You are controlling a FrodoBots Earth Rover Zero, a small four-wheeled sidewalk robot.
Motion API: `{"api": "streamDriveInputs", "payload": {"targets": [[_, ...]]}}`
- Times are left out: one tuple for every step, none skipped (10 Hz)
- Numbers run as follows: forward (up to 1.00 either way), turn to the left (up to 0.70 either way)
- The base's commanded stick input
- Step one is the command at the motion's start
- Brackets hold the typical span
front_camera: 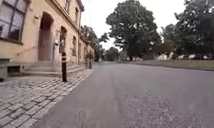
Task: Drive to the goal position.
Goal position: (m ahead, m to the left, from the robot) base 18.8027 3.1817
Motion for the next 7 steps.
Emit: {"api": "streamDriveInputs", "payload": {"targets": [[0.7, 0.04], [0.7, 0.04], [0.7, 0.04], [0.7, 0.04], [0.7, -0.01], [0.7, -0.12], [0.7, -0.23]]}}
